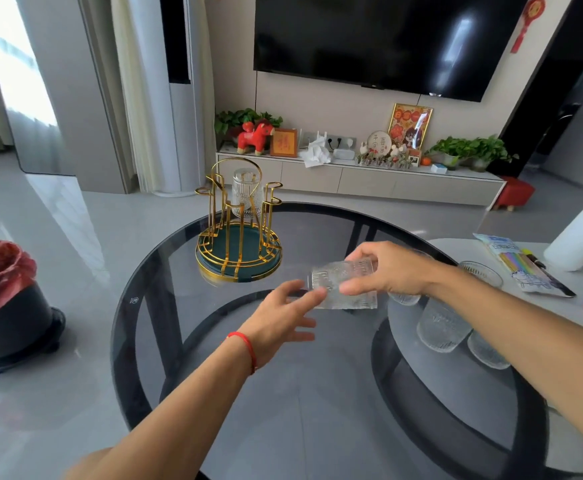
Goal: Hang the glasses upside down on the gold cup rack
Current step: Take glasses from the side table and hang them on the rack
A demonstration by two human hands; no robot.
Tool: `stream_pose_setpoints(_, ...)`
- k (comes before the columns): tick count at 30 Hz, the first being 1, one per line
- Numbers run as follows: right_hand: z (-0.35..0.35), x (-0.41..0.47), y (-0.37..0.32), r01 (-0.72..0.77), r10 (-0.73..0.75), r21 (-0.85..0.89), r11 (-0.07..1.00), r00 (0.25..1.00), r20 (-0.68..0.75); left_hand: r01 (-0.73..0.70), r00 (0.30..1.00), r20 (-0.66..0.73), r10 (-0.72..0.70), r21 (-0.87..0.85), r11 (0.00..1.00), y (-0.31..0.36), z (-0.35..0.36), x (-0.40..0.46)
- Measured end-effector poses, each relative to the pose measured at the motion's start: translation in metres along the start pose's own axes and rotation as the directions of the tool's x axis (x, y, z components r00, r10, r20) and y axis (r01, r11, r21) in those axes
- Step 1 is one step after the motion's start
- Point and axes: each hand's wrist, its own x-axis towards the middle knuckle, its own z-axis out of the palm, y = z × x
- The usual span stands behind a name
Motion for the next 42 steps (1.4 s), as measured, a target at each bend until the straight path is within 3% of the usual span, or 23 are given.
stream_pose_setpoints(1,0.006,0.001,-0.007,0.017,-0.020,0.100,0.995,1.000,0.024,0.020,0.999,0.048,-0.011,-0.194,0.981,0.004,-0.001,-0.001)
stream_pose_setpoints(3,0.014,0.000,-0.018,0.033,-0.041,0.090,0.995,0.995,0.089,-0.014,1.000,-0.001,0.014,-0.350,0.937,0.007,-0.002,0.001)
stream_pose_setpoints(6,0.026,0.007,-0.037,0.108,-0.067,-0.260,0.960,0.984,0.162,-0.092,0.978,-0.200,0.053,-0.195,0.976,0.007,-0.005,0.007)
stream_pose_setpoints(7,0.030,0.013,-0.044,0.130,-0.084,-0.303,0.944,0.983,0.161,-0.133,0.967,-0.234,0.098,-0.136,0.982,0.006,-0.006,0.009)
stream_pose_setpoints(10,0.038,0.021,-0.057,0.176,-0.153,-0.248,0.952,0.982,0.111,-0.238,0.939,-0.268,0.213,-0.063,0.969,0.007,-0.011,0.011)
stream_pose_setpoints(13,0.022,0.033,-0.069,0.182,-0.191,-0.177,0.967,0.981,-0.036,-0.351,0.892,-0.324,0.314,-0.060,0.934,0.017,-0.036,0.016)
stream_pose_setpoints(14,0.013,0.035,-0.071,0.173,-0.189,-0.144,0.974,0.977,-0.101,-0.372,0.864,-0.353,0.360,0.038,0.928,0.018,-0.044,0.016)
stream_pose_setpoints(16,-0.010,0.050,-0.082,0.183,-0.183,-0.023,0.983,0.954,-0.236,-0.315,0.773,-0.418,0.477,0.399,0.861,0.018,-0.065,0.021)
stream_pose_setpoints(18,-0.034,0.069,-0.095,0.225,-0.146,0.184,0.957,0.919,-0.368,-0.137,0.743,-0.383,0.549,0.716,0.685,0.007,-0.079,0.028)
stream_pose_setpoints(21,-0.058,0.109,-0.127,0.347,-0.078,0.509,0.787,0.876,-0.476,0.058,0.859,-0.269,0.435,0.896,0.440,-0.011,-0.088,0.038)
stream_pose_setpoints(24,-0.063,0.154,-0.170,0.410,-0.063,0.653,0.637,0.872,-0.486,0.082,0.927,-0.192,0.322,0.941,0.327,-0.018,-0.092,0.049)
stream_pose_setpoints(30,-0.034,0.237,-0.229,0.337,-0.039,0.528,0.780,0.867,-0.496,0.103,0.953,-0.161,0.256,0.968,0.227,-0.016,-0.095,0.059)
stream_pose_setpoints(35,-0.014,0.272,-0.243,0.326,-0.179,0.283,0.902,0.878,-0.443,0.081,0.951,-0.150,0.271,0.965,0.251,-0.014,-0.103,0.060)
stream_pose_setpoints(42,0.000,0.286,-0.249,0.185,-0.206,-0.099,0.978,0.937,-0.283,0.061,0.963,-0.139,0.229,0.947,0.315,-0.013,-0.108,0.059)
